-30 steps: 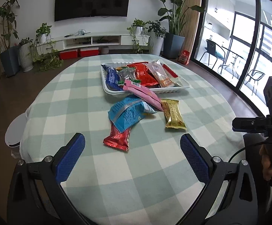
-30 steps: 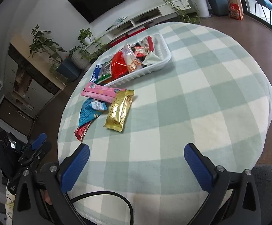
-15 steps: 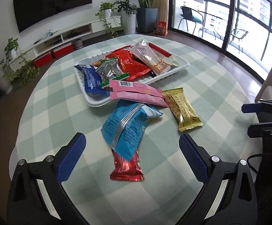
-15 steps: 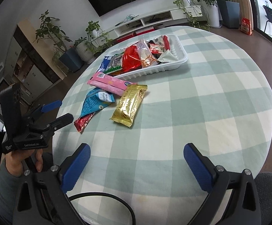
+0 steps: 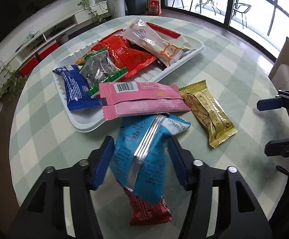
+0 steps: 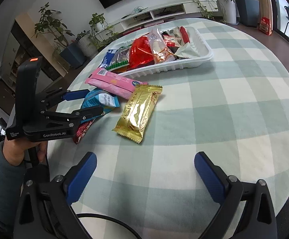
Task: Organize snacks
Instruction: 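Grasp the blue packet with the left tool while the right tool grasps the gold packet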
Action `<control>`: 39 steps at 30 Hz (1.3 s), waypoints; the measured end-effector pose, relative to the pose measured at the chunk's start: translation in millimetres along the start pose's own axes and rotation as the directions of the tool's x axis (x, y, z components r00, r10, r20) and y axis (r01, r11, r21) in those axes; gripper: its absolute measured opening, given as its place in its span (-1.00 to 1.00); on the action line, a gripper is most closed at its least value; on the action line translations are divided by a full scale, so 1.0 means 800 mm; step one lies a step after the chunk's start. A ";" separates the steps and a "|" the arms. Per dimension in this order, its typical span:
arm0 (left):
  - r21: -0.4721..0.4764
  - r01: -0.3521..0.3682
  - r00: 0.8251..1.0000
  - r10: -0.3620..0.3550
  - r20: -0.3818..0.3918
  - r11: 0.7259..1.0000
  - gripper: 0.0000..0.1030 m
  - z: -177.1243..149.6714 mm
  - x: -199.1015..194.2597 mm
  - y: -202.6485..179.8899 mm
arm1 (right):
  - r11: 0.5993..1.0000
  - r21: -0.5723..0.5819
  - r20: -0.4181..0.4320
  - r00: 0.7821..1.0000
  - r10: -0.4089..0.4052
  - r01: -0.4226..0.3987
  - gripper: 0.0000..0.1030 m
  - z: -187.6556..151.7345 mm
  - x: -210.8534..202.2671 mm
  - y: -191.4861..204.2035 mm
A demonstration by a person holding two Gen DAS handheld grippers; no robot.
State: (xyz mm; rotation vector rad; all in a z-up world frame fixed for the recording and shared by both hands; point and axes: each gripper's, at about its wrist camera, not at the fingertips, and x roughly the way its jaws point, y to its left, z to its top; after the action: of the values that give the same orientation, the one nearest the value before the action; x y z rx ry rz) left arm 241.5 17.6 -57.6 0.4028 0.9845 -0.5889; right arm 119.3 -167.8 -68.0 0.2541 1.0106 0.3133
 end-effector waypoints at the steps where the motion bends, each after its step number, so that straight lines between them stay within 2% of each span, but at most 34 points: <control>1: -0.005 0.005 1.000 -0.005 0.004 1.000 -0.12 -0.001 -0.002 0.000 | 1.000 0.003 -0.006 1.000 -0.002 0.002 0.92 0.002 0.004 0.000; 7: -0.006 -0.005 1.000 0.005 -0.003 1.000 -0.28 -0.007 -0.004 -0.009 | 1.000 0.011 -0.014 1.000 -0.009 0.009 0.89 0.011 0.016 0.002; 13: -0.049 0.005 1.000 -0.005 -0.006 0.999 -0.38 -0.018 -0.014 -0.018 | 0.999 0.026 -0.016 0.999 -0.029 0.030 0.89 0.023 0.024 0.000; 19: -0.154 0.048 0.998 -0.041 0.045 0.987 -0.50 -0.043 -0.038 -0.019 | 0.998 0.018 -0.012 0.998 -0.056 0.057 0.89 0.035 0.034 0.003; 21: -0.176 0.057 0.998 -0.051 0.041 0.983 -0.51 -0.054 -0.040 -0.023 | 0.997 0.013 -0.009 0.998 -0.070 0.070 0.89 0.039 0.037 0.004; 27: -0.135 0.012 1.000 -0.011 0.006 0.991 -0.48 -0.056 -0.041 -0.042 | 0.994 -0.034 -0.018 0.994 -0.105 0.104 0.86 0.057 0.060 0.020; 28: -0.125 0.003 1.000 -0.004 -0.008 0.992 -0.43 -0.055 -0.039 -0.043 | 0.993 -0.040 -0.021 0.993 -0.114 0.113 0.85 0.060 0.062 0.023; 29: -0.117 -0.007 1.000 0.004 -0.022 0.993 -0.24 -0.053 -0.036 -0.044 | 0.991 -0.049 -0.020 0.992 -0.123 0.122 0.85 0.063 0.066 0.026; 30: -0.113 -0.015 0.999 0.011 -0.035 0.993 0.00 -0.052 -0.033 -0.044 | 0.990 -0.060 -0.022 0.991 -0.132 0.131 0.85 0.065 0.068 0.029; 31: -0.108 -0.026 0.999 0.021 -0.045 0.994 0.42 -0.050 -0.029 -0.044 | 0.987 -0.072 -0.032 0.989 -0.145 0.142 0.85 0.068 0.073 0.032; 33: -0.098 -0.040 0.998 0.036 -0.043 0.994 0.45 -0.047 -0.027 -0.044 | 0.985 -0.081 -0.043 0.986 -0.158 0.155 0.85 0.074 0.081 0.034; 34: -0.104 -0.036 0.999 0.032 -0.037 0.994 0.44 -0.045 -0.027 -0.043 | 0.982 -0.090 -0.050 0.984 -0.171 0.166 0.84 0.076 0.085 0.036; 35: -0.112 -0.031 0.999 0.028 -0.021 0.993 0.31 -0.043 -0.028 -0.042 | 0.978 -0.099 -0.061 0.980 -0.190 0.184 0.84 0.078 0.090 0.036; 36: -0.120 -0.025 1.000 0.024 -0.015 0.992 0.12 -0.041 -0.029 -0.039 | 0.977 -0.097 -0.064 0.978 -0.197 0.190 0.84 0.080 0.093 0.036; 37: -0.130 -0.023 1.000 0.021 -0.020 0.991 -0.15 -0.041 -0.027 -0.036 | 0.976 -0.095 -0.064 0.977 -0.204 0.197 0.84 0.082 0.095 0.036; 39: -0.132 -0.016 1.000 0.013 -0.023 0.991 -0.21 -0.038 -0.025 -0.032 | 0.968 -0.123 -0.076 0.970 -0.230 0.220 0.85 0.085 0.100 0.039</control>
State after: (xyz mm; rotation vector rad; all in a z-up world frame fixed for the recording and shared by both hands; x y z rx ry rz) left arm 196.9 21.0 -57.0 0.2993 1.0349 -0.5036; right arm 212.8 -113.2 -85.8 0.0211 1.0948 0.1756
